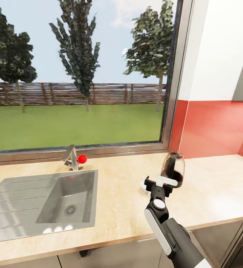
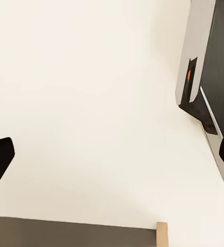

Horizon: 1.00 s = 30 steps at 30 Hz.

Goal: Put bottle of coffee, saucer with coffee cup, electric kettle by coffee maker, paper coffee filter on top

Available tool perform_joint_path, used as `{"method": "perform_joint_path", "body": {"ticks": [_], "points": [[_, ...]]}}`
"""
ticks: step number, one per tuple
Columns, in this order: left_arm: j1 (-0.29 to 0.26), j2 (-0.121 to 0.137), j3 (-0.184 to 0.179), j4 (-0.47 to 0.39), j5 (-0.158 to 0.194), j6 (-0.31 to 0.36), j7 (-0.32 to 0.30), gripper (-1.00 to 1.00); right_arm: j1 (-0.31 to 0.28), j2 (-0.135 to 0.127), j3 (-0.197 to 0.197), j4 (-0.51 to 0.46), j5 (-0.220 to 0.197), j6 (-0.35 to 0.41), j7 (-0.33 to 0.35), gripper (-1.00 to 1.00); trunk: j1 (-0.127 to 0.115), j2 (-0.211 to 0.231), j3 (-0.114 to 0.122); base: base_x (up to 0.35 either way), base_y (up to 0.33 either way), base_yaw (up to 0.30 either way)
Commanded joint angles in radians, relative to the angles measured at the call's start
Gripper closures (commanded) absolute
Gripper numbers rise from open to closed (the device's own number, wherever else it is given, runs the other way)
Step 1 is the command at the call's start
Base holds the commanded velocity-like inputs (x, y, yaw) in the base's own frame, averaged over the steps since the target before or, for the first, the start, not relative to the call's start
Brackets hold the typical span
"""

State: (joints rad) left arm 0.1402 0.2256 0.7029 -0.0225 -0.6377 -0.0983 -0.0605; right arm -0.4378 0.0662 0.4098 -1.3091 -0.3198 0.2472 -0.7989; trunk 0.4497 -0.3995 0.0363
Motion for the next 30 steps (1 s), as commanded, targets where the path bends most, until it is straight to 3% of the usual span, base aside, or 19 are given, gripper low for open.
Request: {"method": "perform_joint_path", "body": {"ticks": [1, 7, 13, 16, 22, 30], "points": [[0.001, 0.0, 0.009, -0.002, -0.007, -0.001, -0.004, -1.0, -0.001, 0.0, 0.002, -0.001, -0.004, 0.006, -0.006, -1.0, 0.0, -0.001, 0.0, 0.001, -0.001, 0.0], [0.018, -0.003, 0.009, -0.002, -0.006, -0.023, 0.008, -1.0, -0.001, -0.002, 0.001, 0.0, -0.003, 0.006, -0.006, -1.0, 0.0, -0.001, 0.0, 0.0, 0.0, 0.0], [0.025, -0.038, 0.01, -0.002, -0.005, -0.138, 0.01, -1.0, 0.0, -0.002, 0.001, 0.001, -0.002, 0.006, -0.006, -1.0, 0.0, -0.001, 0.0, 0.0, 0.0, 0.0], [0.025, -0.071, 0.01, -0.003, -0.007, -0.176, 0.01, -1.0, -0.001, -0.012, -0.004, 0.009, -0.003, 0.006, -0.006, -1.0, 0.0, -0.001, 0.0, 0.039, -0.027, 0.0], [0.025, -0.111, 0.013, -0.005, -0.008, -0.188, 0.01, -1.0, -0.001, -0.029, -0.012, 0.02, -0.004, 0.006, -0.005, -1.0, 0.0, -0.001, 0.0, 0.189, -0.128, 0.0], [0.025, -0.119, 0.013, -0.007, -0.006, -0.19, 0.009, -1.0, -0.001, -0.032, -0.012, 0.022, -0.004, 0.006, -0.004, -1.0, 0.0, -0.001, 0.0, 0.057, -0.026, 0.0]]}}
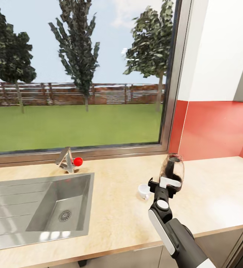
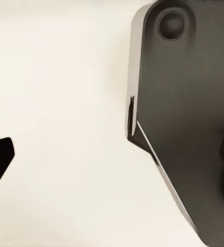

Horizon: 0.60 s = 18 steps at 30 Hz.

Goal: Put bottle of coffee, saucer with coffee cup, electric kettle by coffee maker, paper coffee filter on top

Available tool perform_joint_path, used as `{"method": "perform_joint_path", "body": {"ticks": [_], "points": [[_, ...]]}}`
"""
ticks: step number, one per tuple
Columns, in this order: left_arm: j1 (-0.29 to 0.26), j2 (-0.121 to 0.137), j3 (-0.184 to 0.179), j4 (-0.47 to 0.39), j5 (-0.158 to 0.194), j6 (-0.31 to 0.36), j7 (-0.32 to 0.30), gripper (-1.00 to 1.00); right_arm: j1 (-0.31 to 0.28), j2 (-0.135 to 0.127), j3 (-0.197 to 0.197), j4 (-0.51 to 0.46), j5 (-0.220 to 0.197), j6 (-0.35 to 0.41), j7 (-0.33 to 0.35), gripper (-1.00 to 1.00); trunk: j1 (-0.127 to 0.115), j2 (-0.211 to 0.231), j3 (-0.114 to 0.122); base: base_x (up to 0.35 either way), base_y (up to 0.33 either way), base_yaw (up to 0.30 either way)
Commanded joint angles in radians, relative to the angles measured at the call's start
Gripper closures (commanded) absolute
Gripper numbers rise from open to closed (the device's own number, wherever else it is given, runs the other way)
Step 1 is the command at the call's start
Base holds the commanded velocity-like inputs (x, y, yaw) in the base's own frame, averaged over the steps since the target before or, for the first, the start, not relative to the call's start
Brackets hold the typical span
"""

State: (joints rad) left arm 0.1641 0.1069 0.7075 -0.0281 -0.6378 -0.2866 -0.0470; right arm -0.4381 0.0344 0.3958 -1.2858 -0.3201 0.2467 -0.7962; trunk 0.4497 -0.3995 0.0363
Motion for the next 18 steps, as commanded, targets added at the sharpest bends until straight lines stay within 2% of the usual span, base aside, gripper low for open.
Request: {"method": "perform_joint_path", "body": {"ticks": [1, 5, 12, 18], "points": [[0.0, -0.001, 0.009, -0.002, -0.005, -0.001, -0.005, -1.0, -0.001, 0.0, 0.004, 0.0, -0.004, 0.006, -0.006, -1.0, 0.0, -0.001, 0.0, 0.007, -0.003, 0.0], [0.0, -0.001, 0.009, -0.006, -0.006, 0.0, -0.005, -1.0, -0.001, 0.0, 0.008, 0.012, -0.002, 0.004, -0.006, -1.0, 0.0, -0.001, 0.0, 0.033, -0.004, 0.0], [0.0, 0.0, 0.01, -0.008, -0.008, 0.001, -0.004, -1.0, -0.001, 0.002, 0.01, 0.051, -0.004, 0.0, -0.006, -1.0, 0.0, -0.001, 0.0, 0.143, -0.082, 0.0], [0.0, -0.001, 0.01, -0.004, -0.007, 0.004, -0.004, -1.0, 0.0, 0.0, 0.008, 0.056, -0.004, 0.0, -0.006, -1.0, 0.0, -0.001, 0.0, 0.026, -0.016, 0.0]]}}
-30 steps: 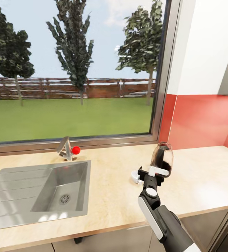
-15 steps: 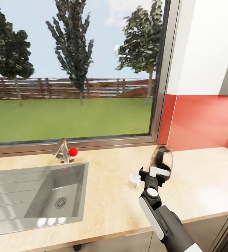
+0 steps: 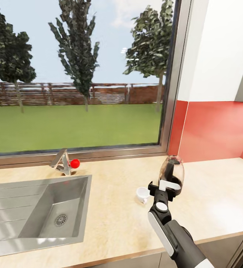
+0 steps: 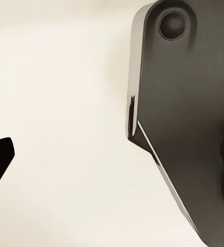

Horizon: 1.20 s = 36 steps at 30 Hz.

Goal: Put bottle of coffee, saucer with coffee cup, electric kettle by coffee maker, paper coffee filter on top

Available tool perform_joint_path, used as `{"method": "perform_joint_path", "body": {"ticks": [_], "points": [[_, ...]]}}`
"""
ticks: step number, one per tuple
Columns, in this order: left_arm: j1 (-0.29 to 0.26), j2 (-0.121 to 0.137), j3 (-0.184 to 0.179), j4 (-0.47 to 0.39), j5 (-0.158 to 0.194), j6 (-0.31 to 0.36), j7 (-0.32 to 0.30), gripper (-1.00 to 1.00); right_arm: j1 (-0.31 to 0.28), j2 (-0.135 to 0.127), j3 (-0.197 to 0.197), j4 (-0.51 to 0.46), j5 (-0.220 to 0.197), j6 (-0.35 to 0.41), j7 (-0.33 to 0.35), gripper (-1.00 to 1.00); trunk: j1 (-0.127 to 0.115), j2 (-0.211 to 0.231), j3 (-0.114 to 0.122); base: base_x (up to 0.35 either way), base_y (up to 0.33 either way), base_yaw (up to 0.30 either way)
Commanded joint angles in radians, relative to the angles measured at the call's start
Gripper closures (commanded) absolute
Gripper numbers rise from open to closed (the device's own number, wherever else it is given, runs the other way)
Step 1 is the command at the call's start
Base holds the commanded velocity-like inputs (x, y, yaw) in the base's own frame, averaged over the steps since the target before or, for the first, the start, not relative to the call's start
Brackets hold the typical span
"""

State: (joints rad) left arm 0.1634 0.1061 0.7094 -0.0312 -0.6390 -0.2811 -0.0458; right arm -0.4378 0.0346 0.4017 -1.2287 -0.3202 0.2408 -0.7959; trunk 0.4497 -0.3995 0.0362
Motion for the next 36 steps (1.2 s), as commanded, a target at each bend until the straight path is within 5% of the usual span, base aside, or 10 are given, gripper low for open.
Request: {"method": "perform_joint_path", "body": {"ticks": [1, 36], "points": [[0.001, 0.0, 0.008, -0.001, -0.006, -0.001, -0.005, -1.0, -0.001, -0.001, 0.002, -0.001, -0.004, 0.006, -0.006, -1.0, 0.0, -0.001, 0.0, 0.006, -0.004, 0.0], [0.001, -0.012, 0.01, 0.005, 0.002, 0.008, -0.002, -1.0, -0.001, -0.012, -0.004, -0.011, -0.005, 0.003, -0.006, -1.0, 0.0, -0.001, 0.0, 0.06, -0.03, 0.0]]}}
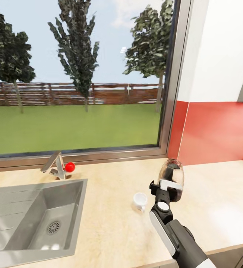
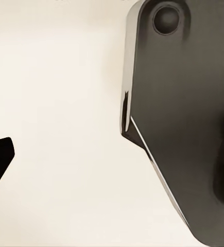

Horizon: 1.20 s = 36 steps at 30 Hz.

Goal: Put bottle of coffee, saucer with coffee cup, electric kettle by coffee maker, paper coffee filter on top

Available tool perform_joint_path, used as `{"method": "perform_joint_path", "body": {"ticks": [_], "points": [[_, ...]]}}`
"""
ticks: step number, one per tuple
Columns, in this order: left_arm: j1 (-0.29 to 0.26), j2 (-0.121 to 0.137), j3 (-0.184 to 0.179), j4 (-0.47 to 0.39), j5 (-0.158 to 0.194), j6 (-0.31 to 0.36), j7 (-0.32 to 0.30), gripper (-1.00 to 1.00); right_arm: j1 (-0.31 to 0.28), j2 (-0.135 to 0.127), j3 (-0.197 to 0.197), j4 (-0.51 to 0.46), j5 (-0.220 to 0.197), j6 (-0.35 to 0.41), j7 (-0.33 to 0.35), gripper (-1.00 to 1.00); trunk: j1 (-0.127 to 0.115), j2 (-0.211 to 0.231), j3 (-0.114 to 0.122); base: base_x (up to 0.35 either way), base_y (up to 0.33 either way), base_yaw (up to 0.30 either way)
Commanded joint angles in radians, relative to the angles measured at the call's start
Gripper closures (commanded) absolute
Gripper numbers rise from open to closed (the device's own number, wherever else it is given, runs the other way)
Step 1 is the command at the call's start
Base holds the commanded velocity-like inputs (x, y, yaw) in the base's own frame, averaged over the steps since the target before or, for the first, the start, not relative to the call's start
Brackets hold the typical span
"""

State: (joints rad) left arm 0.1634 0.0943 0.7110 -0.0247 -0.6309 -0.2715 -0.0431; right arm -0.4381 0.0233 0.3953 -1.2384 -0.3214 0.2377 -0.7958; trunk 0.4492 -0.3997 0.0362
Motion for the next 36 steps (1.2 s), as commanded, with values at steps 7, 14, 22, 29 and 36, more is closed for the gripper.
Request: {"method": "perform_joint_path", "body": {"ticks": [7, 14, 22, 29, 36], "points": [[0.001, -0.001, 0.008, -0.001, -0.006, -0.002, -0.003, -1.0, -0.001, 0.0, 0.002, -0.001, -0.004, 0.006, -0.006, -1.0, 0.001, 0.0, 0.0, 0.151, 0.0, 0.0], [0.001, -0.002, 0.008, 0.0, -0.006, -0.002, -0.003, -1.0, 0.0, 0.0, 0.002, -0.002, -0.004, 0.006, -0.006, -1.0, 0.001, 0.0, 0.0, 0.014, 0.0, 0.0], [0.001, -0.008, 0.007, 0.0, -0.007, -0.002, -0.004, -1.0, 0.0, 0.0, 0.002, -0.003, -0.004, 0.006, -0.006, -1.0, 0.001, 0.0, 0.0, 0.042, -0.04, 0.0], [0.001, -0.011, 0.007, 0.0, -0.007, -0.001, -0.004, -1.0, -0.001, 0.0, 0.002, -0.003, -0.004, 0.006, -0.006, -1.0, 0.001, 0.0, 0.0, 0.106, -0.119, 0.0], [0.001, -0.011, 0.007, 0.0, -0.007, 0.0, -0.004, -1.0, 0.0, 0.0, 0.002, -0.003, -0.004, 0.006, -0.006, -1.0, 0.001, 0.0, 0.0, 0.01, -0.011, 0.0]]}}
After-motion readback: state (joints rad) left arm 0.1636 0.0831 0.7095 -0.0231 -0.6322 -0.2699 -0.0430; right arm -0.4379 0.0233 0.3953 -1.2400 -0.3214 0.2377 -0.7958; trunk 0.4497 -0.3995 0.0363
